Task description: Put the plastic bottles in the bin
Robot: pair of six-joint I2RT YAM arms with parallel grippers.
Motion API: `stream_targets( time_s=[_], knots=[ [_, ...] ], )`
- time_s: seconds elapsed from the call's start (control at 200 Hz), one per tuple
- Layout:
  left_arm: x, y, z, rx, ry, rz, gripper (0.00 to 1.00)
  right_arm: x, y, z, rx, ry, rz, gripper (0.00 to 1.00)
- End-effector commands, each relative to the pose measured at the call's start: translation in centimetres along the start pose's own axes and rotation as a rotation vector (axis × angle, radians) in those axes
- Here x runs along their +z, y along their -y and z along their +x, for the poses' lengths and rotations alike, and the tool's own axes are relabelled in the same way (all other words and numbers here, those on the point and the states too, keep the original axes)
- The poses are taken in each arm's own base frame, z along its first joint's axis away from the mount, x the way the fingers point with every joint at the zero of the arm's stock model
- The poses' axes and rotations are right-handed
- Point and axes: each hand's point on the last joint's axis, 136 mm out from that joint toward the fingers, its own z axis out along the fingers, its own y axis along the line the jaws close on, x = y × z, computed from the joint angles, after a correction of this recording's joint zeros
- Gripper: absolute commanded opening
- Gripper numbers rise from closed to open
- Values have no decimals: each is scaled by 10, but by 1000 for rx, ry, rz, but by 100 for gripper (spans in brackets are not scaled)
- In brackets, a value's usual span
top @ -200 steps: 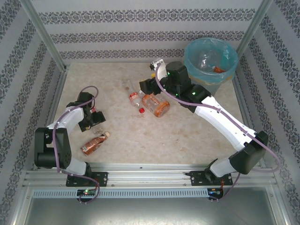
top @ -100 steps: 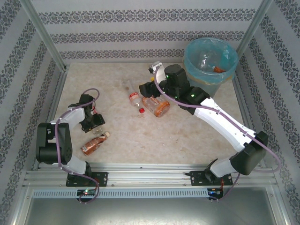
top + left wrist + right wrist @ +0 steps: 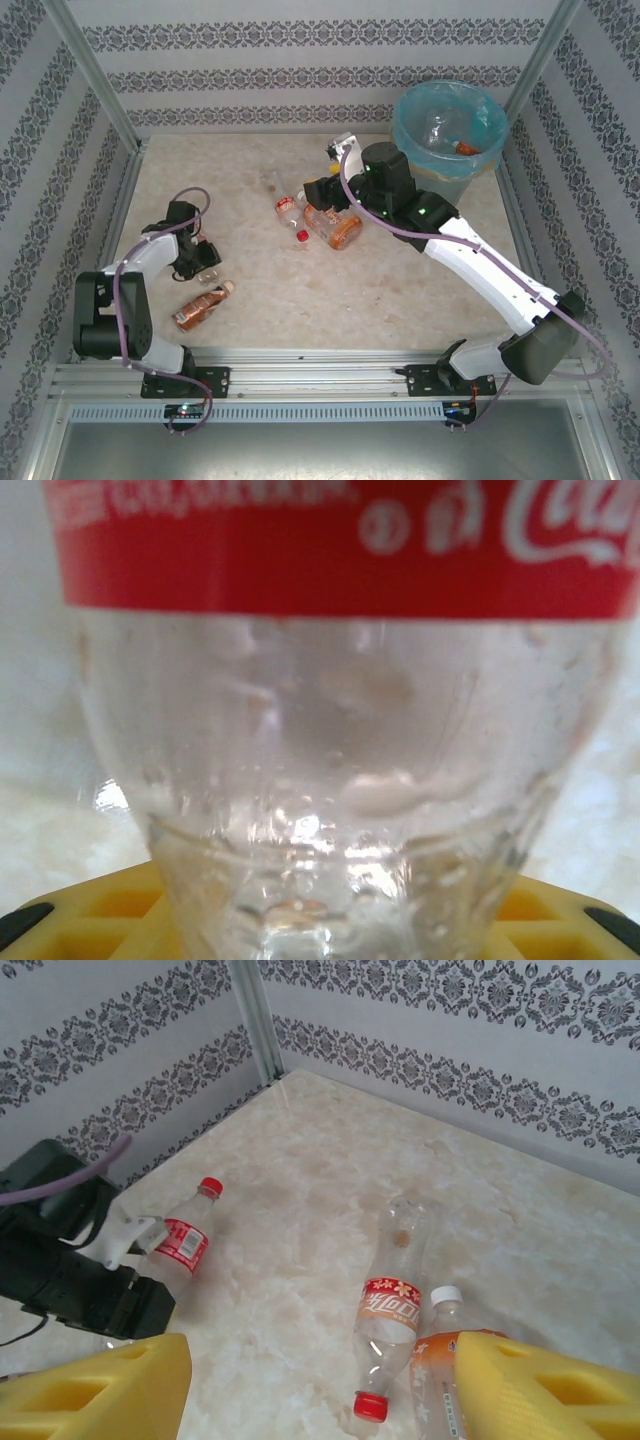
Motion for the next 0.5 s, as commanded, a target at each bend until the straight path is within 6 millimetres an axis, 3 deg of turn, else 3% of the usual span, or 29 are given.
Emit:
stream_targets(
  time_s=[0.0,0.27,0.495],
  knots=[
    [-32,5,-19,24,93,12,49,0,4,-9,25,25,-12,71],
    [-116,35,-43,72,347,185,43,9,4,-9,114,31,-84,70],
    [-187,67,-58,131,521,360,37,0,7,-21,147,67,-102,70]
  ],
)
